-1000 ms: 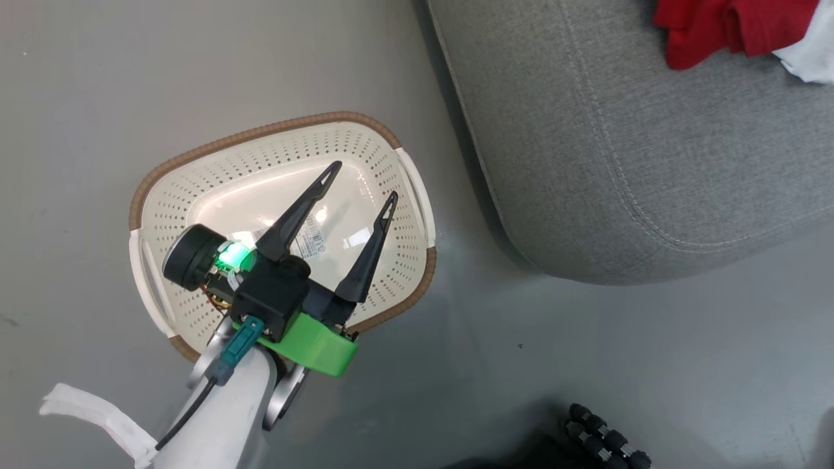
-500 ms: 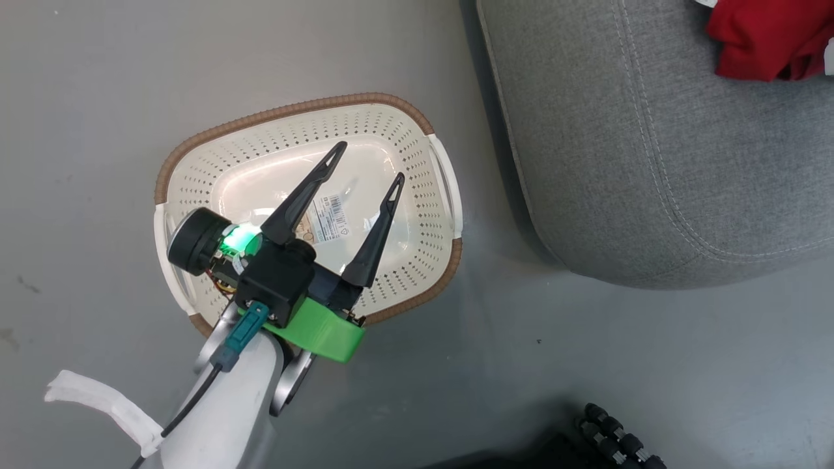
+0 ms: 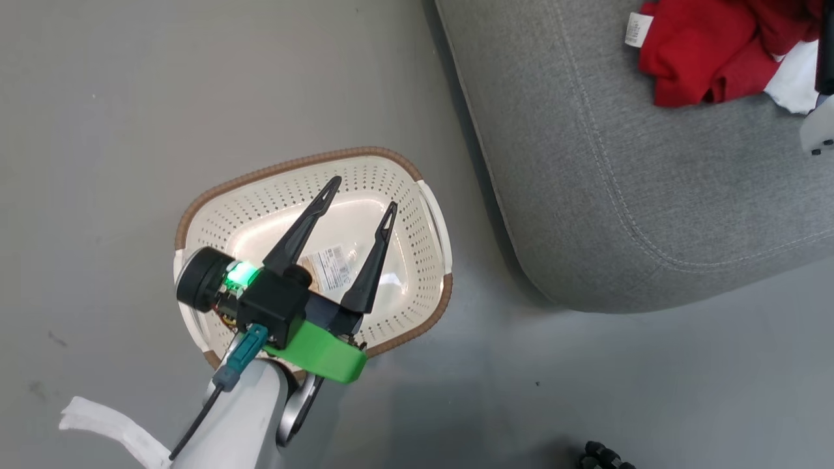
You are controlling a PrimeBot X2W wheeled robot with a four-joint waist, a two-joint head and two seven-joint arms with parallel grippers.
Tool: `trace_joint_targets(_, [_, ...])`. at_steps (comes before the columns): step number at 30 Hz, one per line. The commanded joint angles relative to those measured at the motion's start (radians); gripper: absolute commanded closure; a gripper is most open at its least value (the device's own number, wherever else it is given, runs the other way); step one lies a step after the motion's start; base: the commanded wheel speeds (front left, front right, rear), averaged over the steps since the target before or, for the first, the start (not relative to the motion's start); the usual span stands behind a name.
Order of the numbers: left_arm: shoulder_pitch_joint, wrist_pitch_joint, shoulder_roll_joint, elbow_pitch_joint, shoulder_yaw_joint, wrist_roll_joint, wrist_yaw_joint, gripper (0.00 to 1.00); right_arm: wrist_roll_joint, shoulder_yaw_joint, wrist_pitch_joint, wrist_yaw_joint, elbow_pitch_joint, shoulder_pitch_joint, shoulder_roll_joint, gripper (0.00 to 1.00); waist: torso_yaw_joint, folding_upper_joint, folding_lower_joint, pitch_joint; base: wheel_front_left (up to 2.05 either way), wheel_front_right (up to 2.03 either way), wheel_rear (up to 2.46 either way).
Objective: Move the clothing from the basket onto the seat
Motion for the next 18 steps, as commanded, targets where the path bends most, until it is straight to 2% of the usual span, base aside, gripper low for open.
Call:
trace_joint_targets(1, [0.028,0.0,-0.006,0.0,0.01,-0.014,0.0,0.0,0.013,0.012,-0.003,-0.002,-0.014,0.029,-0.01,0.0,-0.015,0.0,0.0,-0.106,0.0,0.0,0.0])
trace_joint_targets(9, [0.096,0.0,-0.03,0.003,0.057,-0.015,0.0,0.0,0.063,0.059,-0.003,-0.002,-0.136,0.142,-0.035,0.0,-0.02,0.0,0.0,-0.242,0.0,0.0,0.0])
trace_joint_targets(18, [0.18,0.0,-0.066,-0.022,0.199,-0.022,0.0,0.0,0.097,0.035,-0.003,-0.002,-0.44,0.3,0.01,0.0,0.02,0.0,0.0,-0.365,0.0,0.0,0.0])
